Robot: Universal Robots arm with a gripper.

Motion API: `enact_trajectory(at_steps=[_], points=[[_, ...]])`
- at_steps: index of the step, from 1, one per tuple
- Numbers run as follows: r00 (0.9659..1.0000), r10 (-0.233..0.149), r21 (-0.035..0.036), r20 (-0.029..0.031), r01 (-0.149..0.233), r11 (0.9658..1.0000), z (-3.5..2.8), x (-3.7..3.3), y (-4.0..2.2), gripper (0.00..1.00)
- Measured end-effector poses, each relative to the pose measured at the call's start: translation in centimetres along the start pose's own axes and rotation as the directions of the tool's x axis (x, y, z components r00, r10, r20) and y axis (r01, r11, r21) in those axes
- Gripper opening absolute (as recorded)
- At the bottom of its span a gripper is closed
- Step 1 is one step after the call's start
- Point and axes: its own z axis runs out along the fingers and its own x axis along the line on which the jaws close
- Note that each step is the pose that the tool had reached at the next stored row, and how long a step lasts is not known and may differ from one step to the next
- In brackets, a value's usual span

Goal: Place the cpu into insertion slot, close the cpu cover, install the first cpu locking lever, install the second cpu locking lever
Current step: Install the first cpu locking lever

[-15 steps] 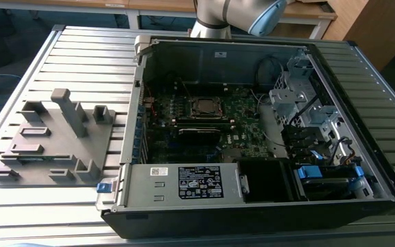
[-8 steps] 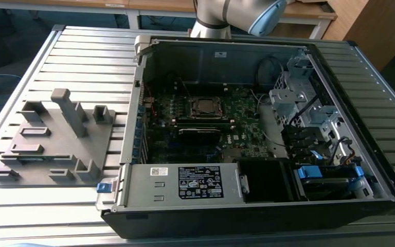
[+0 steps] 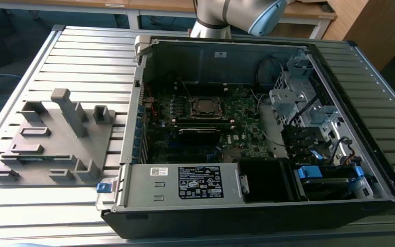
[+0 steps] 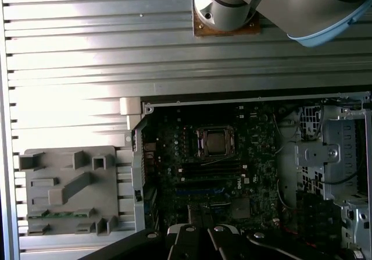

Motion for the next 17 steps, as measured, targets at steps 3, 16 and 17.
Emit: enact_trajectory(at_steps=[3, 16, 17], points=[[1.0, 0.0, 0.0, 0.0, 0.0, 1.0, 0.12, 0.0, 0.01, 0.1], [1.0, 0.0, 0.0, 0.0001, 0.0, 1.0, 1.36, 0.02, 0.01, 0.1], [1.0, 0.0, 0.0, 0.0002, 0.0, 1.0, 1.53, 0.02, 0.01, 0.1]])
